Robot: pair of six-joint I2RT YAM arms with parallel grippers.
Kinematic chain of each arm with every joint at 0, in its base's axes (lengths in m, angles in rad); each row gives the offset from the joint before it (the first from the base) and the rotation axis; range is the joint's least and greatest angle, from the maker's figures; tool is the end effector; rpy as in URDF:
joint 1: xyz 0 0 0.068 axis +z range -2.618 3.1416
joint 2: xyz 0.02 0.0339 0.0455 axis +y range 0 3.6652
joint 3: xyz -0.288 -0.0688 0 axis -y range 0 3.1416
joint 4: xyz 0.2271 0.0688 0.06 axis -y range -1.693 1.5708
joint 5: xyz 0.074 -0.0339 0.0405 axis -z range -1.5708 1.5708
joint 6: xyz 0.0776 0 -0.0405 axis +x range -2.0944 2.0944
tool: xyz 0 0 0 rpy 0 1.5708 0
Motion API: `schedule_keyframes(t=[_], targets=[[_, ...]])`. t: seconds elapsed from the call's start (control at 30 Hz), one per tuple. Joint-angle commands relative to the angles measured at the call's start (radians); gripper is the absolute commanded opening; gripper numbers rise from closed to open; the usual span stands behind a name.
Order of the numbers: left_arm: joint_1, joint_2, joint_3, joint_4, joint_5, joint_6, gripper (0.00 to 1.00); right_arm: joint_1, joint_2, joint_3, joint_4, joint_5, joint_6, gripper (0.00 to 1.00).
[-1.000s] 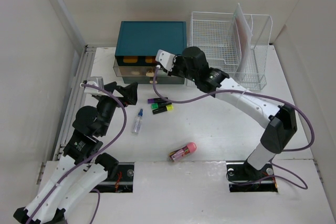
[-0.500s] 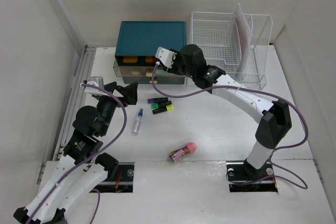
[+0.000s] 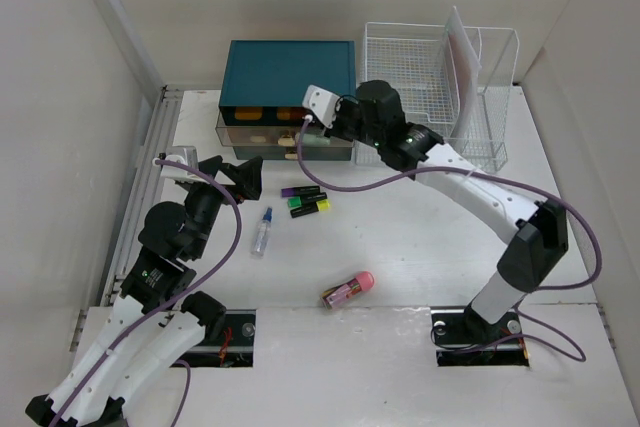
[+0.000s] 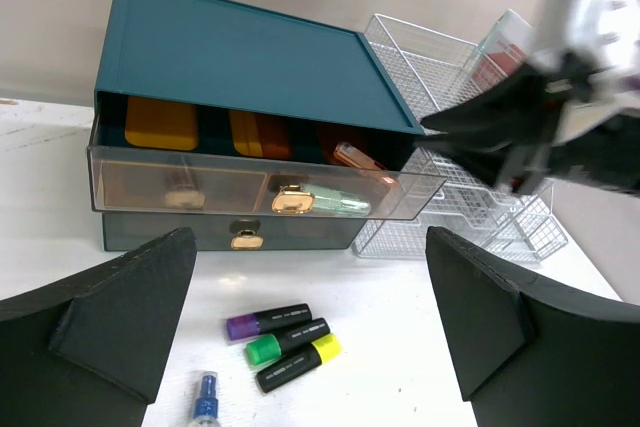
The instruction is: Organize the desk
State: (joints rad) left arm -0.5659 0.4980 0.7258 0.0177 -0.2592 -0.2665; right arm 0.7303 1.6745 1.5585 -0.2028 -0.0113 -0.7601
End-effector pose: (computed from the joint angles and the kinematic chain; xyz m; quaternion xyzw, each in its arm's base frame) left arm 0.1113 -0.0471 0.3970 -0.0098 0.6184 -0.2433 0.7472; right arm 0.3170 0.2850 0.3858 -0.5520 0.5933 -0.0042 0.5859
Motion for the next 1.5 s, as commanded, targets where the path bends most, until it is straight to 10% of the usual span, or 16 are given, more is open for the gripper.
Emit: schedule_keyframes(t=[0.0, 0.07, 0.27, 1.0, 1.47], targets=[[-0.002, -0.001, -0.006, 0.050, 0.005, -0.002, 0.99, -0.017, -0.120, -0.014, 0.024, -0.244, 0.036, 0.24], [-0.002, -0.001, -0.006, 0.050, -0.006, -0.002, 0.99, -0.026, -0.121, -0.014, -0.064, -0.449, -0.042, 0.02], [-0.002, -0.010, -0.006, 0.050, -0.017, -0.002, 0.99, -0.008, -0.032, -0.048, -0.194, -0.558, -0.154, 0.00], [-0.002, -0.019, -0.006, 0.050, -0.017, -0.002, 0.99, 0.115, 0.152, -0.095, 0.293, 0.259, -0.015, 0.00], [-0.002, -0.001, -0.006, 0.050, -0.017, -0.002, 0.99, 0.115, 0.268, -0.034, 0.385, 0.454, -0.025, 0.00]])
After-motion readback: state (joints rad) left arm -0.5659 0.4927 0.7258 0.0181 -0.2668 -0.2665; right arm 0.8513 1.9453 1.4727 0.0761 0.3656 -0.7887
